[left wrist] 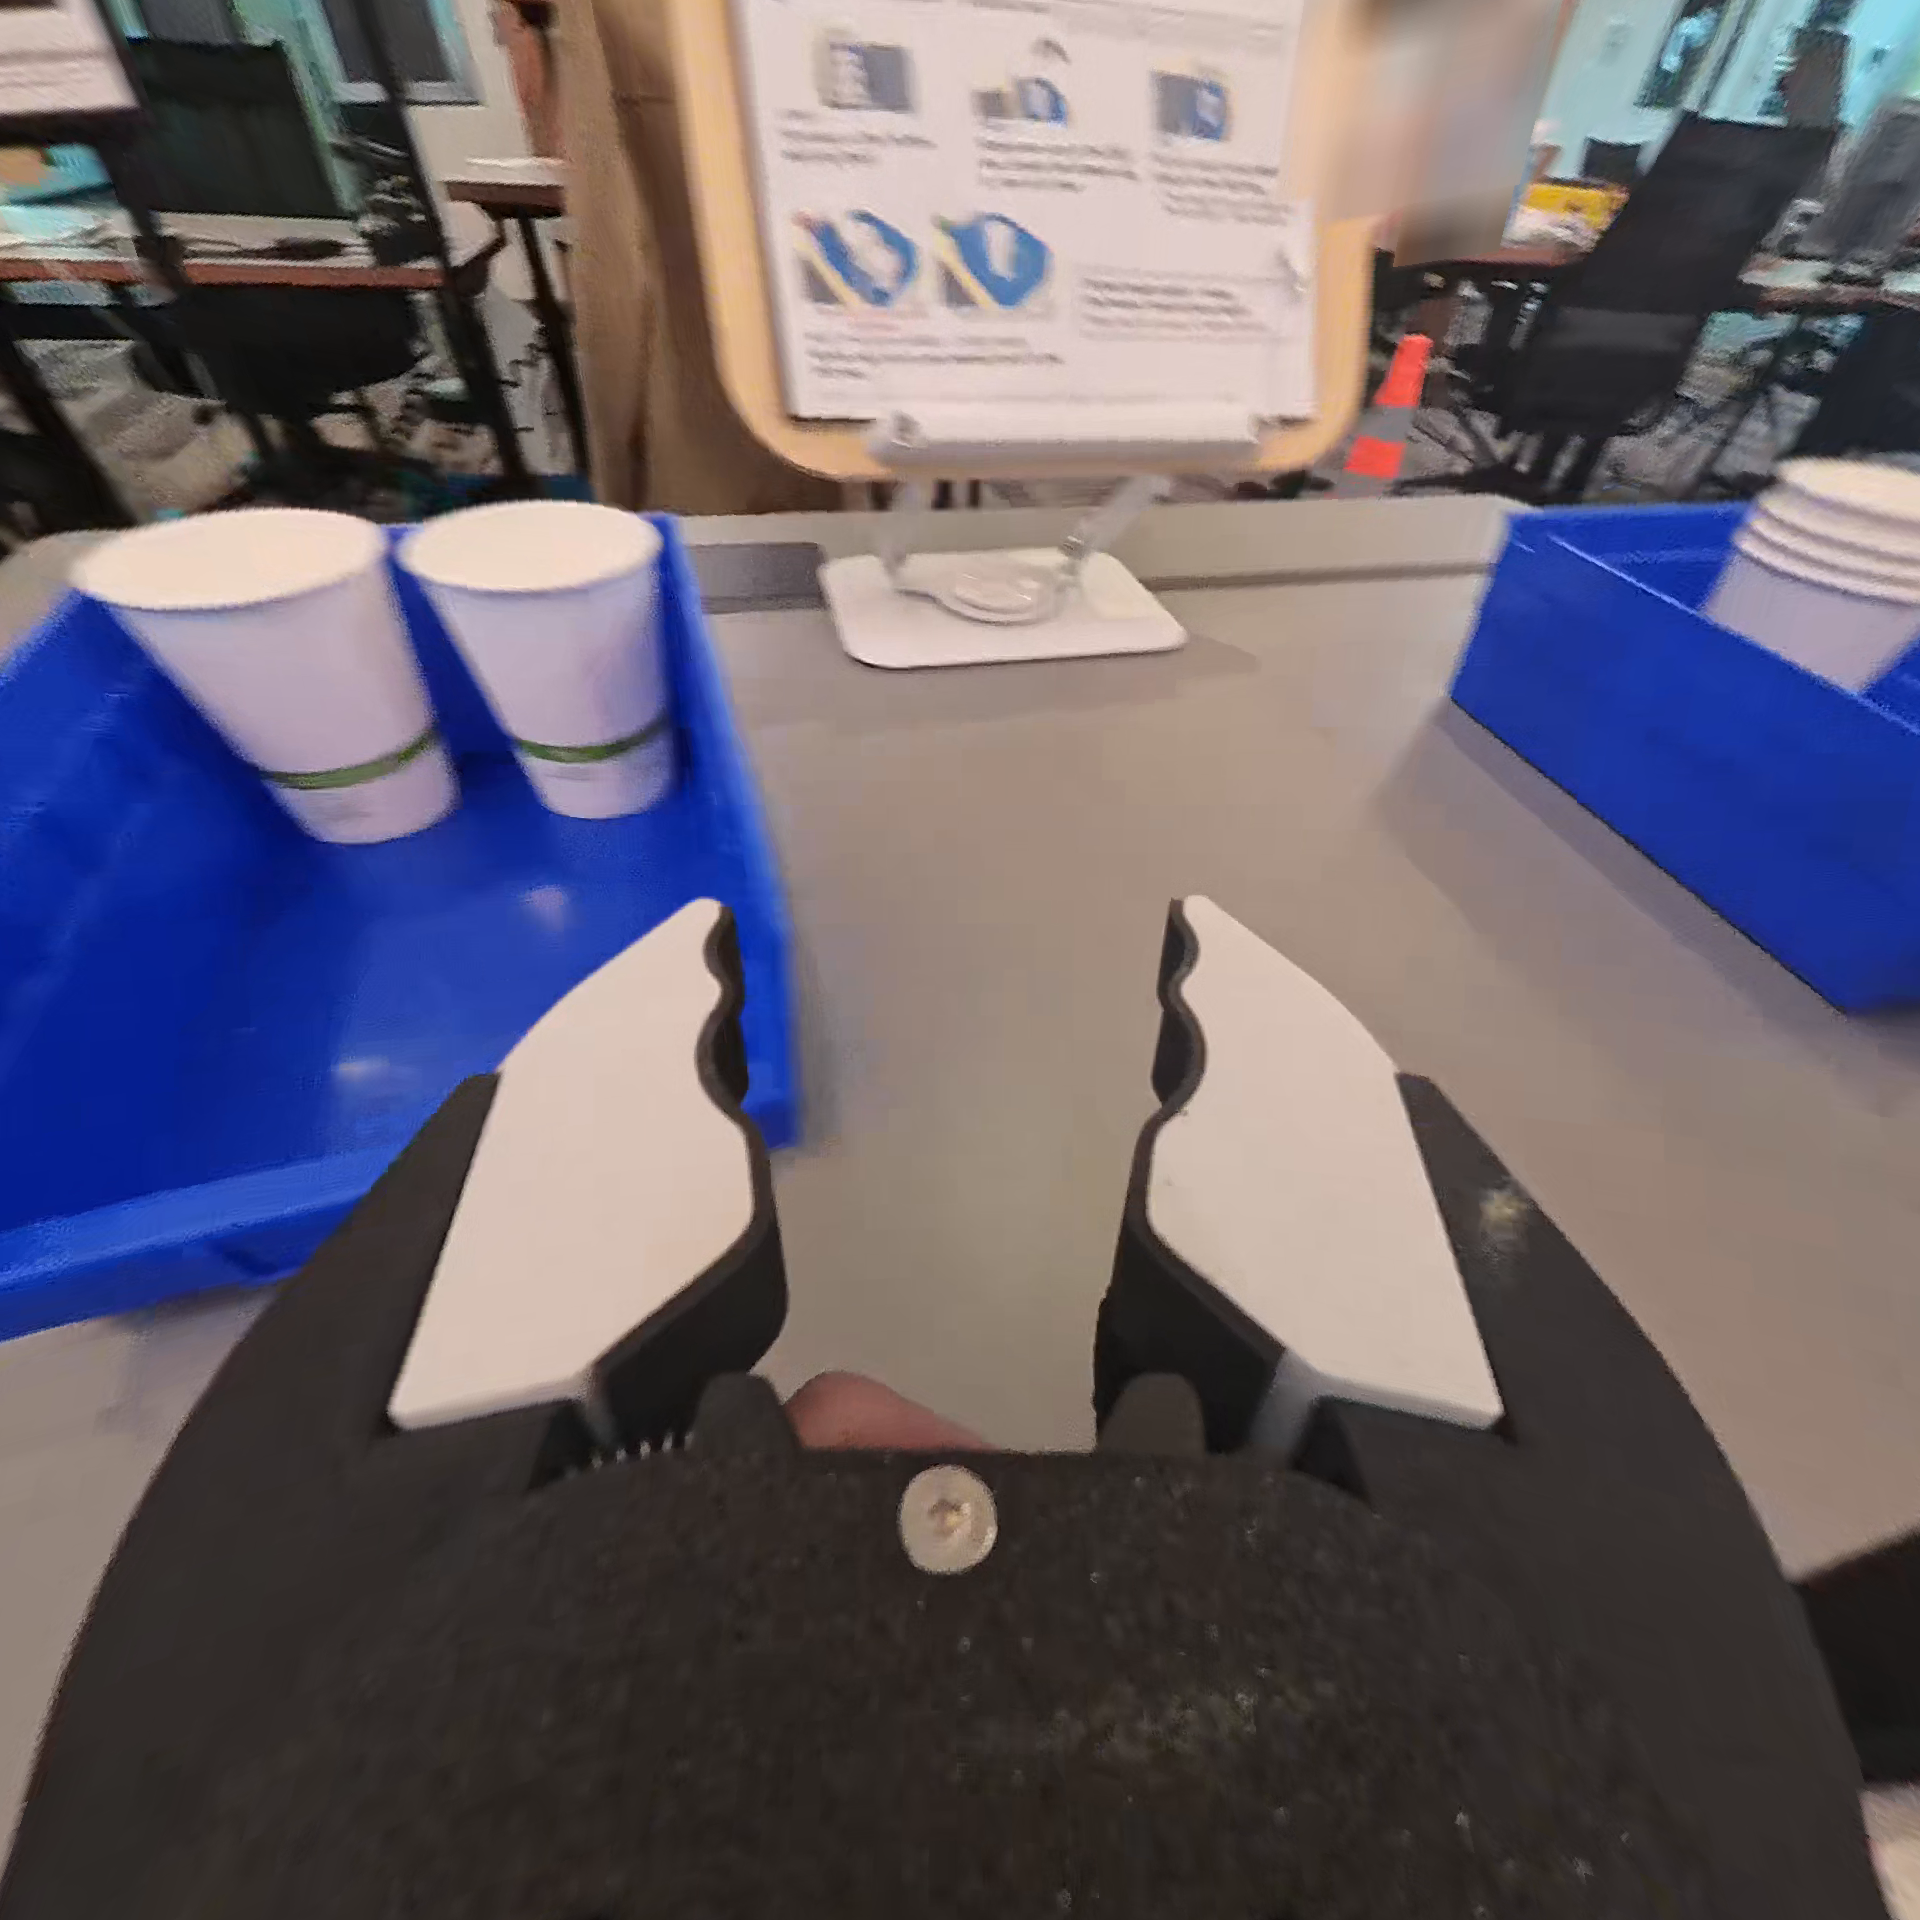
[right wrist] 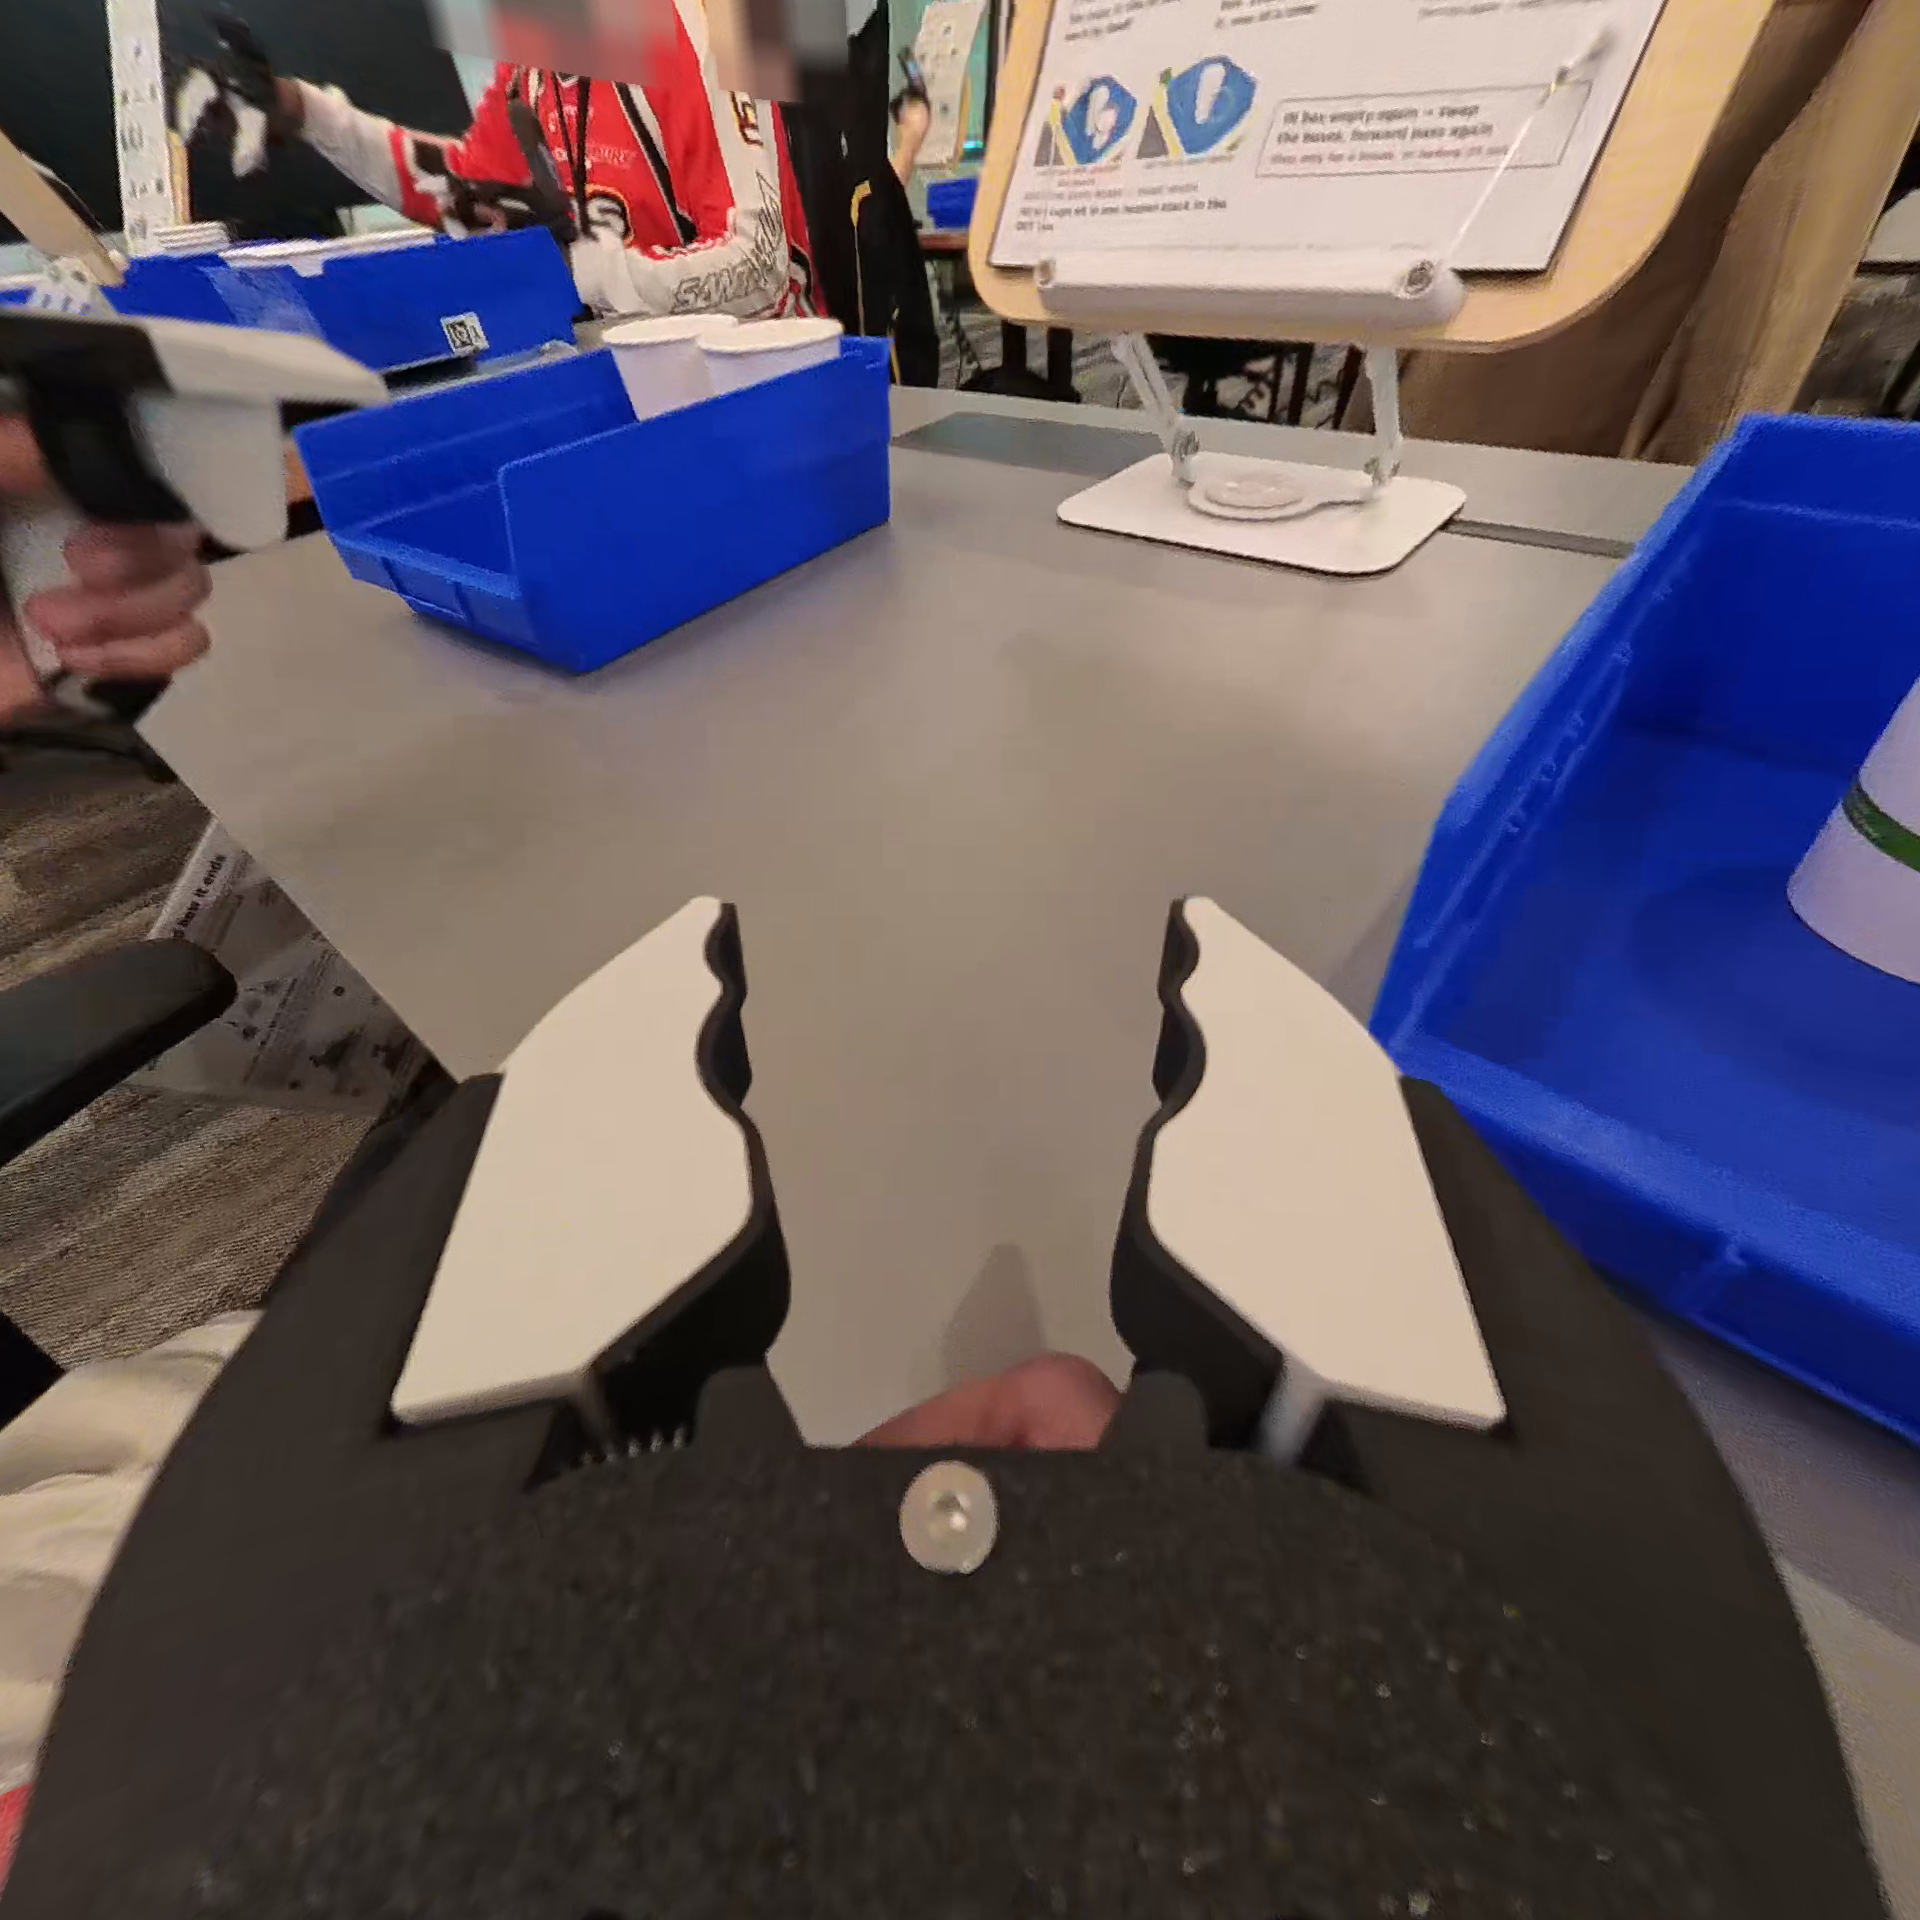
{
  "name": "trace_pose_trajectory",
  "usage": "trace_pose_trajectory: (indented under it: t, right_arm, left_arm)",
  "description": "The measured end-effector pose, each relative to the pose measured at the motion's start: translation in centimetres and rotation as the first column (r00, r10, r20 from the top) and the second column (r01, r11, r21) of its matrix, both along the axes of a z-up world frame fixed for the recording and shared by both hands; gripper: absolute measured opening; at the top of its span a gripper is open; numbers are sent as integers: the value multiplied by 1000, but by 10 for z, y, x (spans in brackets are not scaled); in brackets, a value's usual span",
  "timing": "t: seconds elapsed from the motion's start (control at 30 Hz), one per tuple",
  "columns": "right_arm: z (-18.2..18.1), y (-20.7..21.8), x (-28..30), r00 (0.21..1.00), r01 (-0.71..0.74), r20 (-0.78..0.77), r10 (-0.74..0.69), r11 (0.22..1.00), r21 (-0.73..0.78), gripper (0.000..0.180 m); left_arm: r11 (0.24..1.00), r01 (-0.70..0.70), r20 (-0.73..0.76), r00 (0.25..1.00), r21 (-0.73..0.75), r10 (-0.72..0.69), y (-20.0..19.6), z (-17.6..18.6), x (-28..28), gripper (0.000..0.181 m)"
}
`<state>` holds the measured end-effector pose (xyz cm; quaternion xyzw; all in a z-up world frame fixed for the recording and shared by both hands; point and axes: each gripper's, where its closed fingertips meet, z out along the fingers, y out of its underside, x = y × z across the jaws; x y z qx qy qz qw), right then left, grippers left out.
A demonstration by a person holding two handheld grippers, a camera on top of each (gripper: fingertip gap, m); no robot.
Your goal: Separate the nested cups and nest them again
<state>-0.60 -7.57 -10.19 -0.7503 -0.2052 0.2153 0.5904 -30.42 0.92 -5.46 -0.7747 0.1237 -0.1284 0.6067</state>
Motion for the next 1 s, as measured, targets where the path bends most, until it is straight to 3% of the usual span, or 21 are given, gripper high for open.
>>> trace_pose_trajectory:
  t: [0.13, 0.23, 0.47, 0.8, 1.0]
  right_arm:
    - [-9, 2, -5, 998, -44, -40, 42, 997, -61, 78]
    - [-16, 5, 0, 996, -49, -76, 41, 993, -103, 77]
    - [-11, 7, 0, 991, -61, -124, 47, 992, -109, 77]
    - [-13, 2, -12, 980, -140, -159, 118, 981, -137, 76]
    - [-23, 2, -16, 974, -168, -179, 136, 970, -175, 75]
  left_arm:
    - [991, -130, 40, 991, -29, 131, 55, 25, -74, 82]
    - [977, -191, 40, 980, -90, 196, 115, 14, -106, 82]
    - [973, -148, -39, 989, -179, 144, 214, -38, -86, 86]
    - [942, -273, -162, 956, -197, 243, 278, -63, -87, 91]
    - [943, -288, -198, 947, -168, 254, 286, -58, -87, 88]
